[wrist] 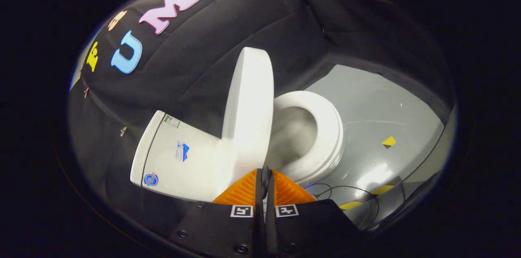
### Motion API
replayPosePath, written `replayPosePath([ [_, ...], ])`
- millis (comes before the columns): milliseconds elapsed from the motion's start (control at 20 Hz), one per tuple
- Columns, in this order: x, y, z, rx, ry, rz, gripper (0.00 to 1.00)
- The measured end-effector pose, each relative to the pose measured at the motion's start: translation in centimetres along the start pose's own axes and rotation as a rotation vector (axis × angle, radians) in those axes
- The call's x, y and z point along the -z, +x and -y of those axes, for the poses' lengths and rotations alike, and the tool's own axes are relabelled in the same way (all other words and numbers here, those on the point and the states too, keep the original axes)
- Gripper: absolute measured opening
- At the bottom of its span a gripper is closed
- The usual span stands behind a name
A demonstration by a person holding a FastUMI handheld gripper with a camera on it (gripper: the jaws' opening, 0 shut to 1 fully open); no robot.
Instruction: Open the toilet lid.
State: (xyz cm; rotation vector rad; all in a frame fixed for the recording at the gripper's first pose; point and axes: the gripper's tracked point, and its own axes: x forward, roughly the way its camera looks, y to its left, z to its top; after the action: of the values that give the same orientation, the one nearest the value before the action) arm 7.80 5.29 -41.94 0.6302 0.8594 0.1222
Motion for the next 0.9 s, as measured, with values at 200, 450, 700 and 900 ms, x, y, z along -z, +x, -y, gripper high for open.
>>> replayPosePath([
  [200, -0.2, -1.3, -3.4, 0.093, -0.056, 0.048, 0.06],
  [450, 0.0, -2.4, -7.3, 0.123, -0.117, 0.097, 0.06],
  [700, 0.6, -3.4, -11.7, 0.137, -0.218, 0.150, 0.06],
  [900, 1.3, -3.8, -15.2, 0.128, -0.261, 0.185, 0.06],
])
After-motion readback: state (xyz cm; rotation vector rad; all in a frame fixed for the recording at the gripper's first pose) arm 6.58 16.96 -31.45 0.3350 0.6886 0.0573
